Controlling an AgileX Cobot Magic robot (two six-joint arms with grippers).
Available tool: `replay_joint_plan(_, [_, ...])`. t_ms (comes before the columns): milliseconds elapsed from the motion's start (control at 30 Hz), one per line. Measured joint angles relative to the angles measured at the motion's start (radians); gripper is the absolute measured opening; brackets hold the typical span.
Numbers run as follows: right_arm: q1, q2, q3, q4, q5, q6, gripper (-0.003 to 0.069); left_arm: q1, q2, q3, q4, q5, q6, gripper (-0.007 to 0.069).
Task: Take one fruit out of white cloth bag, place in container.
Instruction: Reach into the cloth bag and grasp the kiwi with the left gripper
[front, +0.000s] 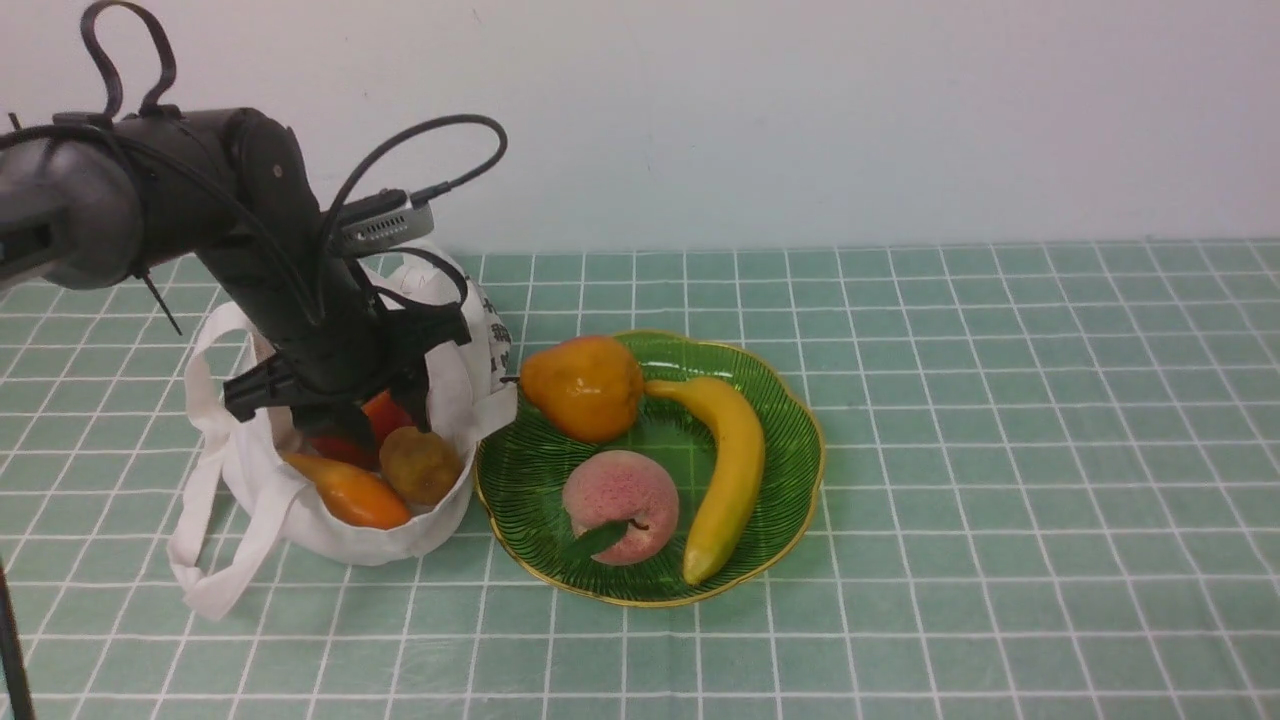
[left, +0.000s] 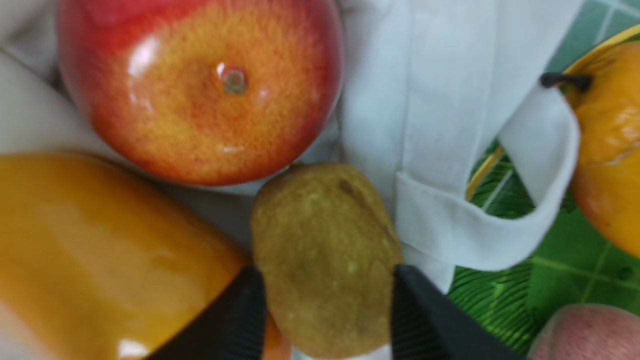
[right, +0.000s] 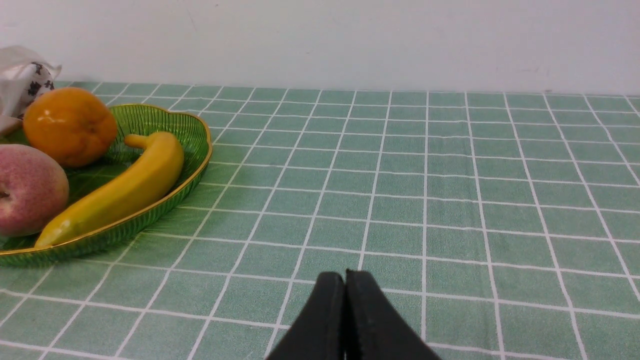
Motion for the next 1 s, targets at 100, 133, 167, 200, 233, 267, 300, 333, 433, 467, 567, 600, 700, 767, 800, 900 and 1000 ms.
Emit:
replay_joint_plan(100, [0.0, 0.0, 0.0, 0.0, 0.0, 0.0, -0.0015, 0.0, 0.023, 0.0, -0.007, 0.001, -0.003, 0.0411])
replay_joint_plan(133, [0.0, 0.0, 0.0, 0.0, 0.0, 0.0, -0.0015, 0.0, 0.031, 0.0, -0.011, 0.001, -0.006, 0.0428])
replay_joint_plan(167, [0.0, 0.0, 0.0, 0.0, 0.0, 0.0, -0.0015, 0.0, 0.039, 0.0, -0.017, 0.001, -0.011, 0.044])
replay_joint_plan(200, [0.0, 0.0, 0.0, 0.0, 0.0, 0.0, -0.0015, 0.0, 0.047, 0.0, -0.024, 0.0, -0.018, 0.0451])
replay_joint_plan(233, [0.0, 0.0, 0.0, 0.0, 0.0, 0.0, -0.0015, 0.0, 0.049, 0.0, -0.026, 0.0, -0.023, 0.0454])
replay_joint_plan(267, [0.0, 0.0, 0.0, 0.0, 0.0, 0.0, -0.0015, 0.0, 0.059, 0.0, -0.032, -0.001, -0.033, 0.0458])
replay_joint_plan(300, [0.0, 0.0, 0.0, 0.0, 0.0, 0.0, -0.0015, 0.0, 0.062, 0.0, -0.031, -0.004, -0.035, 0.0458])
replay_joint_plan(333, [0.0, 0.0, 0.0, 0.0, 0.0, 0.0, -0.0015, 0.0, 0.067, 0.0, -0.032, -0.006, -0.037, 0.0458])
replay_joint_plan(433, [0.0, 0.0, 0.0, 0.0, 0.0, 0.0, -0.0015, 0.0, 0.082, 0.0, -0.032, -0.02, -0.043, 0.0458])
replay_joint_plan(467, [0.0, 0.0, 0.0, 0.0, 0.0, 0.0, -0.0015, 0.0, 0.088, 0.0, -0.031, -0.02, -0.043, 0.0458])
replay_joint_plan(567, [0.0, 0.0, 0.0, 0.0, 0.0, 0.0, -0.0015, 0.0, 0.101, 0.0, -0.031, -0.021, -0.043, 0.0449])
replay_joint_plan(600, [0.0, 0.0, 0.0, 0.0, 0.0, 0.0, -0.0015, 0.0, 0.107, 0.0, -0.031, -0.021, -0.043, 0.0428])
replay_joint_plan(700, [0.0, 0.0, 0.0, 0.0, 0.0, 0.0, -0.0015, 0.0, 0.11, -0.001, -0.026, -0.021, -0.043, 0.0411])
replay_joint_plan(767, [0.0, 0.0, 0.0, 0.0, 0.0, 0.0, -0.0015, 0.0, 0.112, -0.002, -0.024, -0.021, -0.043, 0.0412])
replay_joint_plan(800, [0.0, 0.0, 0.0, 0.0, 0.0, 0.0, -0.0015, 0.0, 0.112, -0.002, -0.023, -0.021, -0.043, 0.0412])
replay_joint_plan(900, [0.0, 0.0, 0.0, 0.0, 0.0, 0.0, -0.0015, 0.0, 0.095, -0.001, -0.01, -0.021, -0.022, 0.0412])
replay_joint_plan(1000, [0.0, 0.0, 0.0, 0.0, 0.0, 0.0, -0.0015, 0.0, 0.056, -0.001, 0.016, -0.021, 0.0, 0.0412])
